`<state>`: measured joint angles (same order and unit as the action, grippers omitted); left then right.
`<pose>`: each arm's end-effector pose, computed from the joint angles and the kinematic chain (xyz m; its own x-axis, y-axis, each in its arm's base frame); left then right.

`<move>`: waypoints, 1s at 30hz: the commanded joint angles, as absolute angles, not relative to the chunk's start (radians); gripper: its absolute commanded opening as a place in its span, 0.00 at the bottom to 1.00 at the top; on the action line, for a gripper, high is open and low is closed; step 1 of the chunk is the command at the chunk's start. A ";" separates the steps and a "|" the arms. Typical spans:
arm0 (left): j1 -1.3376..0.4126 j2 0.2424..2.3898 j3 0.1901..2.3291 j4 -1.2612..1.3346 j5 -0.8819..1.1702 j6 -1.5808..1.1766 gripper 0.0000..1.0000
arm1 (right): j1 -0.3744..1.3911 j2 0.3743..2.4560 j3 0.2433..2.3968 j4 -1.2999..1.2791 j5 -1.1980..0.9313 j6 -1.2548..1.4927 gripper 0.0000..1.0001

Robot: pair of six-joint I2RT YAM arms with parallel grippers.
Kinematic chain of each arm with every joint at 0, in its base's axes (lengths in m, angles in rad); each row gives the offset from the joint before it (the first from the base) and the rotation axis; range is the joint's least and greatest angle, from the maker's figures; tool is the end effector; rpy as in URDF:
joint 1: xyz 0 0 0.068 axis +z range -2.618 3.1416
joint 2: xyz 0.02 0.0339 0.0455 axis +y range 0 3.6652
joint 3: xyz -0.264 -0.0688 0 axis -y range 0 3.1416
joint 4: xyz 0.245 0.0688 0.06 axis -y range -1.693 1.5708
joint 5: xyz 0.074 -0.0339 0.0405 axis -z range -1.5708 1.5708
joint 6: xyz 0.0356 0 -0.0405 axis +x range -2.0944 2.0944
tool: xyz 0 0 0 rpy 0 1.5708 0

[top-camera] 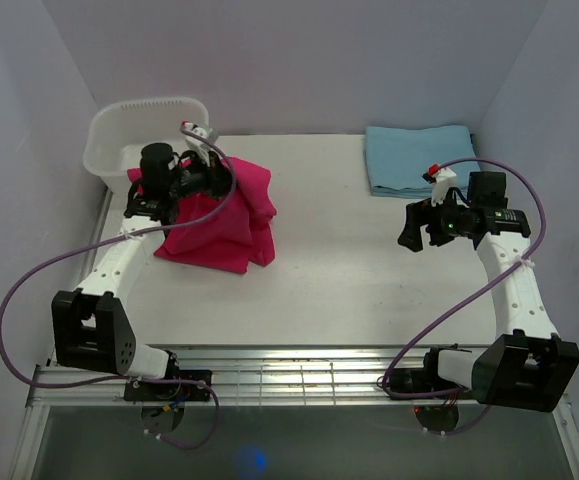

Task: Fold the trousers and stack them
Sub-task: Move the trousers to the center of the board

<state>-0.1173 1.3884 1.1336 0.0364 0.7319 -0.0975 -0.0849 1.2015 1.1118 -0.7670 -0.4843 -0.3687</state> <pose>0.3174 -0.0614 0.3477 -0.2857 -0.0392 -0.9575 0.7105 0.6618 -0.2391 0.2437 -0.0041 0.3178 -0.6199 -0.2674 -0.7377 -0.4848 0.8698 0.0922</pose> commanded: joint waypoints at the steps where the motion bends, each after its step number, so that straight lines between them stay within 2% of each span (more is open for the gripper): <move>1: -0.270 1.371 1.192 -0.072 0.704 0.080 0.00 | -0.089 1.224 1.144 -0.802 -0.537 -0.396 0.92; 10: -0.638 1.512 1.302 -0.264 0.644 0.241 0.02 | -0.087 1.299 1.192 -0.805 -0.630 -0.370 0.93; 11: -0.653 1.516 1.296 -0.274 0.638 0.250 0.27 | -0.087 1.307 1.183 -0.804 -0.638 -0.362 0.93; 14: -0.673 1.505 1.307 -0.336 0.592 0.276 0.75 | -0.086 1.330 1.160 -0.799 -0.676 -0.357 0.93; 17: -0.625 1.444 1.322 -0.417 0.551 0.319 0.88 | -0.077 1.353 1.154 -0.787 -0.695 -0.357 0.93; 20: -0.439 1.387 1.367 -0.495 0.642 0.295 0.90 | -0.031 1.387 1.170 -0.763 -0.692 -0.357 0.92; 21: -0.323 1.381 1.383 -0.541 0.666 0.293 0.90 | -0.008 1.403 1.175 -0.752 -0.680 -0.356 0.91; 25: -0.030 1.361 1.376 -0.587 0.670 0.322 0.87 | 0.260 1.474 1.204 -0.683 -0.507 -0.345 0.90; 27: 0.079 1.364 1.316 -0.557 0.605 0.312 0.86 | 0.360 1.529 1.239 -0.664 -0.363 -0.341 0.90; 30: 0.190 1.400 1.290 -0.497 0.447 0.203 0.84 | 0.432 1.609 1.290 -0.664 -0.278 -0.298 0.90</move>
<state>0.0887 1.3930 1.3346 -0.5148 0.5873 0.2901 0.3504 1.5333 1.1980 -0.7044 -0.4572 -0.3454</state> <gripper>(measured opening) 0.852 0.904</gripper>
